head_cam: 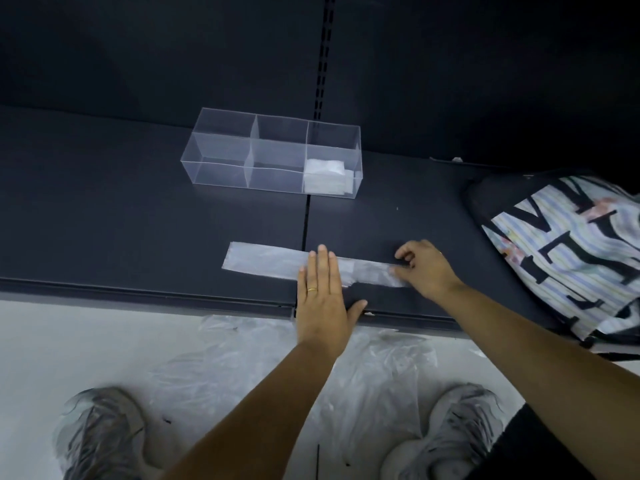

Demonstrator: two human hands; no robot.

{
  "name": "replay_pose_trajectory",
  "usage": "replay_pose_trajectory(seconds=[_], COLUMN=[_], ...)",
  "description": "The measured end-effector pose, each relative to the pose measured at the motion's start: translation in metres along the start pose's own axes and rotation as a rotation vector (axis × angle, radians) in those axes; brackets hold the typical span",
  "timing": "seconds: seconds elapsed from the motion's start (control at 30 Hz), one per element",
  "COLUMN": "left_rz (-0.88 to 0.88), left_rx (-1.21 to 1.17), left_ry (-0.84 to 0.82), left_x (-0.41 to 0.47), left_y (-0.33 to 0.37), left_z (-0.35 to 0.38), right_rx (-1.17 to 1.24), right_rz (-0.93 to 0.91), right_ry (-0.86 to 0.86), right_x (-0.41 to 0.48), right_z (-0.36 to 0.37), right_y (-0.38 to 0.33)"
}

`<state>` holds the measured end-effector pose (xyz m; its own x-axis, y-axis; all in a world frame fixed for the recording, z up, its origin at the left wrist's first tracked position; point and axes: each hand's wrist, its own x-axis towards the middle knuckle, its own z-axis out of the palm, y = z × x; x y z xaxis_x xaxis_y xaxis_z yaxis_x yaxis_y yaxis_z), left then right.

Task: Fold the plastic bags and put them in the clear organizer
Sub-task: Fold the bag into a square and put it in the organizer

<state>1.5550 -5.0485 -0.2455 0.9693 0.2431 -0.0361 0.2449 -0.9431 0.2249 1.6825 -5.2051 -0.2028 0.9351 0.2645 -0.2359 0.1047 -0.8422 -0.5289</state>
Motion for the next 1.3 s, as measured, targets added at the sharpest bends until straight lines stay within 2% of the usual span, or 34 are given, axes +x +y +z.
replay_pose_trajectory(seconds=[0.17, 0.27, 0.4, 0.43, 0.53, 0.6, 0.73, 0.83, 0.93, 1.0, 1.03, 1.1, 1.17, 1.23, 1.3], left_rz=[0.045, 0.055, 0.093, 0.104, 0.100, 0.104, 0.139, 0.044, -0.080, -0.205, -0.275, -0.343, -0.386, -0.458, -0.523], left_rx=[0.013, 0.020, 0.001, -0.002, -0.033, -0.104, -0.461, -0.765, -1.182, -1.514, -1.609, -1.735, -1.901, -1.958, -1.910], left_ry=[-0.096, -0.113, -0.116, -0.124, -0.117, -0.073, 0.096, 0.148, -0.035, -0.209, -0.286, -0.427, -0.473, -0.468, -0.475], left_x=[-0.003, -0.003, -0.002, -0.001, -0.001, -0.002, -0.008, -0.014, -0.019, -0.015, -0.011, -0.001, 0.010, 0.020, 0.027], left_y=[0.000, 0.000, -0.004, -0.006, -0.005, 0.005, 0.047, 0.061, 0.051, 0.035, 0.025, 0.004, -0.012, -0.023, -0.030], left_z=[0.008, 0.008, 0.009, 0.009, 0.004, 0.000, -0.013, -0.029, -0.047, -0.058, -0.062, -0.065, -0.064, -0.059, -0.053], right_rx=[-0.045, -0.150, -0.155, -0.073, 0.390, 0.552, 0.565, 0.502, 0.481, 0.642, 0.698, 0.713, 0.667, 0.576, 0.470], right_rz=[-0.047, -0.093, -0.066, -0.010, 0.199, 0.301, 0.305, 0.186, 0.047, 0.044, 0.051, 0.047, 0.030, 0.033, 0.028], right_ry=[0.121, 0.181, 0.105, 0.042, -0.194, -0.321, -0.513, -0.561, -0.412, -0.499, -0.566, -0.654, -0.666, -0.617, -0.533], right_x=[-0.006, -0.018, -0.022, -0.022, -0.026, -0.033, -0.040, -0.037, -0.024, -0.018, -0.018, -0.019, -0.022, -0.024, -0.025], right_z=[0.013, 0.022, 0.019, 0.013, -0.007, -0.021, -0.044, -0.063, -0.070, -0.056, -0.043, -0.015, 0.007, 0.019, 0.026], right_y=[0.013, 0.015, 0.009, 0.006, -0.006, -0.016, -0.038, -0.049, -0.048, -0.047, -0.048, -0.053, -0.058, -0.056, -0.049])
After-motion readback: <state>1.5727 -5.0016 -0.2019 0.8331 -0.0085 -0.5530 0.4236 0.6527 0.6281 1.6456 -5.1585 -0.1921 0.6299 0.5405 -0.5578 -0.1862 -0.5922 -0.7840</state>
